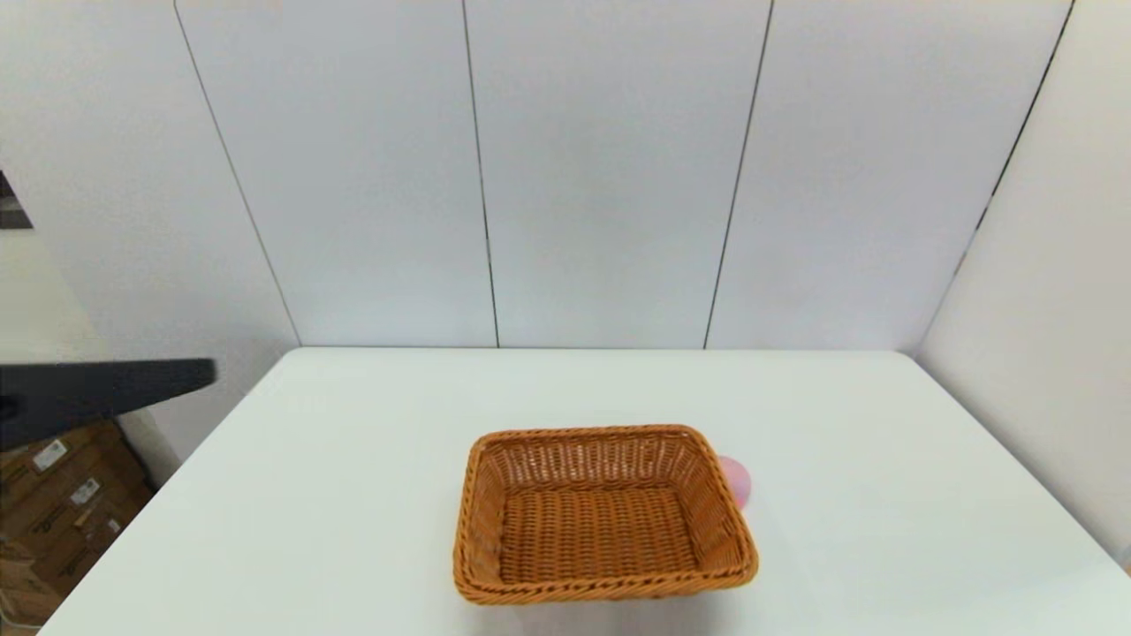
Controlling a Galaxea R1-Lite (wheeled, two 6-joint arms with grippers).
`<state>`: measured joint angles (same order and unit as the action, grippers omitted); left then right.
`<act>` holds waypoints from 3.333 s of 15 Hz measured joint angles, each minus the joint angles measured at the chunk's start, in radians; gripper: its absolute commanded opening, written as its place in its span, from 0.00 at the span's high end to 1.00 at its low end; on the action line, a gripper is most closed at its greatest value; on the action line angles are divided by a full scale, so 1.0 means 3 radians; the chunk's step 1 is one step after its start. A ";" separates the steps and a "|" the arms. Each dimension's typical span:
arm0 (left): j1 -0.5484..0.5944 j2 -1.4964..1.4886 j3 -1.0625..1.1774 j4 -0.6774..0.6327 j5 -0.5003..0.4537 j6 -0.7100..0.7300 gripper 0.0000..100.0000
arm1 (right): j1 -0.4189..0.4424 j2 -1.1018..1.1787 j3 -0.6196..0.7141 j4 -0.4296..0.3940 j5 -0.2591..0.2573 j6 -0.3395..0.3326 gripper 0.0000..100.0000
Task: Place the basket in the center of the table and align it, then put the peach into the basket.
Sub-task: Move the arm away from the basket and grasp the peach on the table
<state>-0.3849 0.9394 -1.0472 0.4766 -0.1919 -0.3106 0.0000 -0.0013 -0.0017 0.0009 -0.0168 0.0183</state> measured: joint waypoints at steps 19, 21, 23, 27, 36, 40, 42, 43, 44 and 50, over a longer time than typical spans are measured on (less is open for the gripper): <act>0.1272 -0.3130 0.3457 -0.1589 0.0721 0.0956 0.00 | 0.0000 0.0011 -0.0009 0.0045 -0.0001 -0.0033 0.00; 0.1272 -0.3135 0.3483 -0.1587 0.0731 0.0941 0.00 | 0.0000 0.0145 -0.0035 0.0098 0.0004 -0.0073 0.00; 0.1272 -0.3137 0.3489 -0.1586 0.0734 0.0893 0.00 | -0.0003 0.0509 -0.0132 0.0295 0.0015 -0.0173 0.00; 0.1272 -0.3138 0.3491 -0.1587 0.0739 0.0876 0.00 | -0.0004 0.1943 -0.0589 0.0463 0.0024 -0.0373 0.00; 0.1272 -0.3138 0.3491 -0.1587 0.0735 0.0889 0.00 | 0.0144 0.4996 -0.2009 0.0077 0.0645 -0.0097 0.00; 0.1272 -0.3138 0.3491 -0.1584 0.0729 0.0885 0.00 | 0.0195 0.5579 -0.2357 0.0067 0.0791 -0.0070 0.00; 0.1272 -0.3138 0.3491 -0.1583 0.0730 0.0887 0.00 | 0.0232 0.5804 -0.2443 0.0013 0.0798 -0.0067 0.00; 0.1272 -0.3138 0.3491 -0.1582 0.0730 0.0882 0.00 | 0.0245 0.5899 -0.2457 -0.0089 0.0799 -0.0067 0.00; 0.1272 -0.3138 0.3491 -0.1582 0.0729 0.0880 0.00 | 0.0264 0.5990 -0.2465 -0.0201 0.0798 -0.0062 0.00; 0.1272 -0.3137 0.3491 -0.1582 0.0729 0.0909 0.00 | 0.0439 0.6301 -0.2560 -0.0304 0.0870 0.0078 0.00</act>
<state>-0.0032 -0.0017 0.0000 0.0019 0.0268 -0.0379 0.1317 1.8891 -0.7696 -0.0902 0.2443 0.0417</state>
